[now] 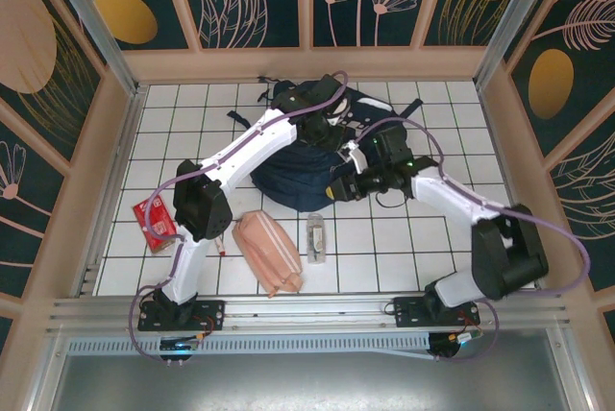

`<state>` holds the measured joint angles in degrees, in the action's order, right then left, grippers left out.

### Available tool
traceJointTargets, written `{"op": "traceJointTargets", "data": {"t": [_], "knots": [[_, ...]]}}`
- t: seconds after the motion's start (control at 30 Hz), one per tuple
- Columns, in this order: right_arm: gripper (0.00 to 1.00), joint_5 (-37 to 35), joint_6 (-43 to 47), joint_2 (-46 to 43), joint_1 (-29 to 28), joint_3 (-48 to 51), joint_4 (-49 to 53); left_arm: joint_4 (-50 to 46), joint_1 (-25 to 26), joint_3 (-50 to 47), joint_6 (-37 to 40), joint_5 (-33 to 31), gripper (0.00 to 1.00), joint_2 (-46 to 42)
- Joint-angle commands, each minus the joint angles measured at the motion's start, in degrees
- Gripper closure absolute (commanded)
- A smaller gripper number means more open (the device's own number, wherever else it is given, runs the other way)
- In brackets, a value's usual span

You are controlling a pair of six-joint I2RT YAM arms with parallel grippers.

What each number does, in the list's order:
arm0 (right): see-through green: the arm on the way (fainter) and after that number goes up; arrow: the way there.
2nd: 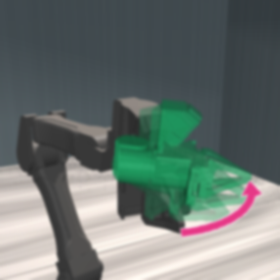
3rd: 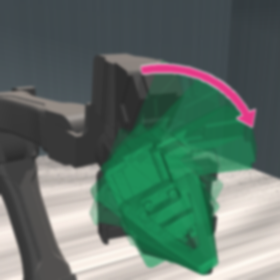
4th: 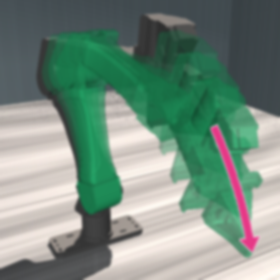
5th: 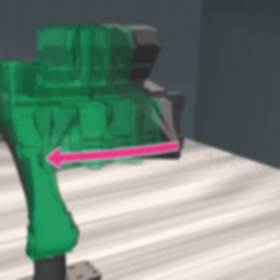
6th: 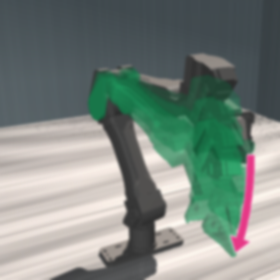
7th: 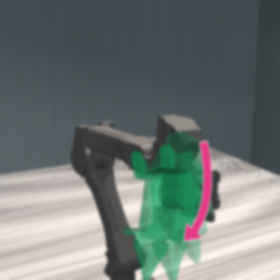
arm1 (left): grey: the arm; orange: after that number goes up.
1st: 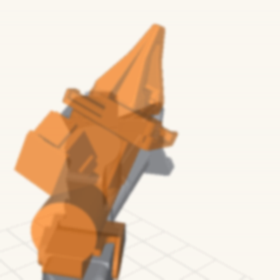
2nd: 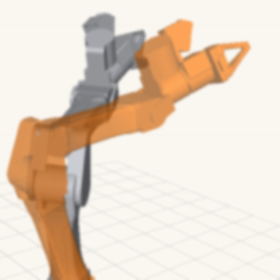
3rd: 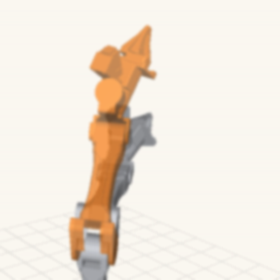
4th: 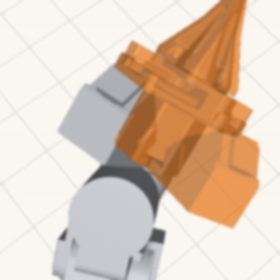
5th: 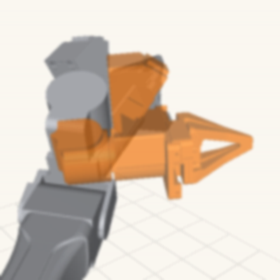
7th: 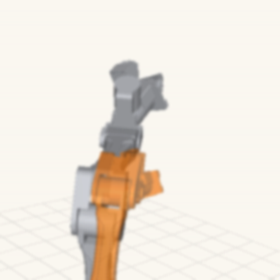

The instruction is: Pack books, pencil case, and school supplies into a backpack

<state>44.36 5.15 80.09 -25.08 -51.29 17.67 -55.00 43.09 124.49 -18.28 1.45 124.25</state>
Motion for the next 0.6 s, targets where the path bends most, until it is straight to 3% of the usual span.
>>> {"op": "traceJointTargets", "data": {"t": [0.0,0.07,0.1,0.13,0.2,0.4,0.57], "knots": [[0.53,-10.3,11.5,-9.8,1.2,2.3,-1.3,4.9,-1.0,-0.3,1.4,0.7,1.0,-0.8],[0.48,-10.5,24.8,-15.6,3.0,5.8,-3.3,4.9,-1.2,-0.6,2.3,1.4,1.0,-1.3],[0.41,-11.1,32.3,-19.0,4.0,8.4,-5.2,4.9,-1.2,-0.6,2.8,1.7,1.0,-1.5],[0.35,-13.3,36.1,-22.0,5.1,11.4,-9.5,4.9,-1.2,-0.6,3.2,1.9,1.0,-1.7],[0.33,-13.7,42.2,-24.6,8.5,15.2,-16.8,5.0,-1.2,-0.6,4.0,2.6,1.0,-2.1],[0.32,-6.2,63.4,-14.9,12.6,9.4,-15.4,4.8,-1.2,-0.9,6.0,5.4,1.0,-2.6],[0.33,-1.7,70.0,-6.0,12.3,4.1,-13.7,4.8,-1.2,-0.8,6.4,7.4,1.0,-2.7]]}}
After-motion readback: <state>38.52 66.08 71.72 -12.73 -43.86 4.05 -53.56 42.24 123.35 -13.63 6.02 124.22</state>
